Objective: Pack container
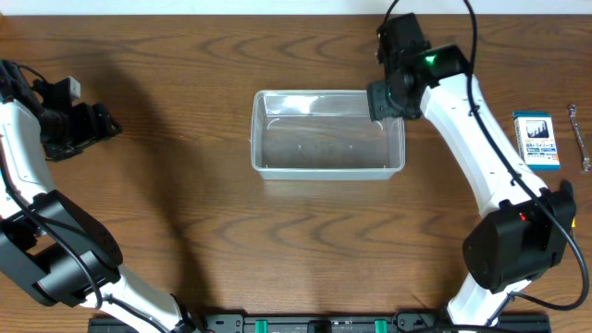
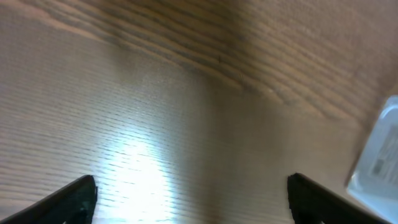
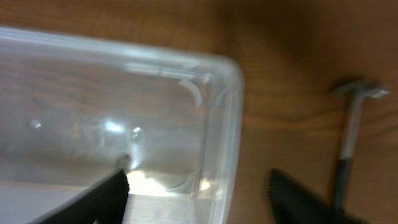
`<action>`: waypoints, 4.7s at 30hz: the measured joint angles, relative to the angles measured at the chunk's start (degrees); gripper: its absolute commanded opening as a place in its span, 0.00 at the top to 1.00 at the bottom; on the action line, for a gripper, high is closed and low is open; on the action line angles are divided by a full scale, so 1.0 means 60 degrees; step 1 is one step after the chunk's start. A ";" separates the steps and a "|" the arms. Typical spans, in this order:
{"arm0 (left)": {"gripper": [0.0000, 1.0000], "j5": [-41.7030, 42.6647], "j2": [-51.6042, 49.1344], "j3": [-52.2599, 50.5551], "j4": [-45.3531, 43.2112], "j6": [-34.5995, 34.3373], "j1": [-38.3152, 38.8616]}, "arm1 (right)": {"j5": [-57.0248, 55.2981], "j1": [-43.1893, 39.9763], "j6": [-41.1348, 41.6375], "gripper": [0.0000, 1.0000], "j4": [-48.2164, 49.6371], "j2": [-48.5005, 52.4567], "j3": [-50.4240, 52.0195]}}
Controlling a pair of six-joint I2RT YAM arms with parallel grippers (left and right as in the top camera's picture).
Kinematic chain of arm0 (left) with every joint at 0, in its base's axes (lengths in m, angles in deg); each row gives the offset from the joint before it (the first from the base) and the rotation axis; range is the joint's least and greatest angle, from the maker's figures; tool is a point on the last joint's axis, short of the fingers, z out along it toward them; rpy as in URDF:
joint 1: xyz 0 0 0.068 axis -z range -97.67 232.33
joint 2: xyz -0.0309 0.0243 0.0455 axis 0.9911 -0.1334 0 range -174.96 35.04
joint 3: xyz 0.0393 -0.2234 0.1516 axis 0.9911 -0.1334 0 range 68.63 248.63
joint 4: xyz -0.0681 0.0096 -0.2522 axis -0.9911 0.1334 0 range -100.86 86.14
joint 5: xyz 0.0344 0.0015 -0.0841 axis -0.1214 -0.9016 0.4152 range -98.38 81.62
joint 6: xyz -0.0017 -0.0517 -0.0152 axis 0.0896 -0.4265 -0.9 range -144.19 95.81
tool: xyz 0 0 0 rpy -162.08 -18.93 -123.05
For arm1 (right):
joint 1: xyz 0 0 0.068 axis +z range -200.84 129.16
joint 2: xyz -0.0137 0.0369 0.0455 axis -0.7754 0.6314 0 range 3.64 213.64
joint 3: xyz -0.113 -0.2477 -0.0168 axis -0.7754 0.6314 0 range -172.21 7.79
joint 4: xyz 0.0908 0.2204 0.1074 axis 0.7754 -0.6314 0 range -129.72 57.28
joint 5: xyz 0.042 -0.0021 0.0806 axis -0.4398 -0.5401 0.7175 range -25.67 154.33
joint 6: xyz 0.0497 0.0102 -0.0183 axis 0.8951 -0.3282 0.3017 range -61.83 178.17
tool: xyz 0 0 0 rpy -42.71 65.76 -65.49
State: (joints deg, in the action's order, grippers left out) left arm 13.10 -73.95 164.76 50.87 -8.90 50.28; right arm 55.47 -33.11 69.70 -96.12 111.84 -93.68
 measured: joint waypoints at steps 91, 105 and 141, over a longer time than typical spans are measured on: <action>0.02 -0.2375 0.0000 0.0000 0.0637 0.2499 0.4182 | 0.2244 -0.4404 -0.4382 0.01 -0.2601 -0.0911 -0.1308; 0.02 -0.2127 0.1180 -0.0011 0.0637 0.1912 0.4171 | 0.2266 -0.4404 -0.4124 0.01 -0.2058 -0.0911 -0.1308; 0.02 -0.1315 0.4787 -0.1191 -0.0117 0.1730 0.4156 | 0.2259 -0.4404 -0.4105 0.01 -0.1508 -0.0455 -0.1308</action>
State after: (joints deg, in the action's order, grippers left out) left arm 5.21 -45.23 157.62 50.17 1.48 75.22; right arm 69.02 -59.53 45.07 -105.17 109.11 -101.53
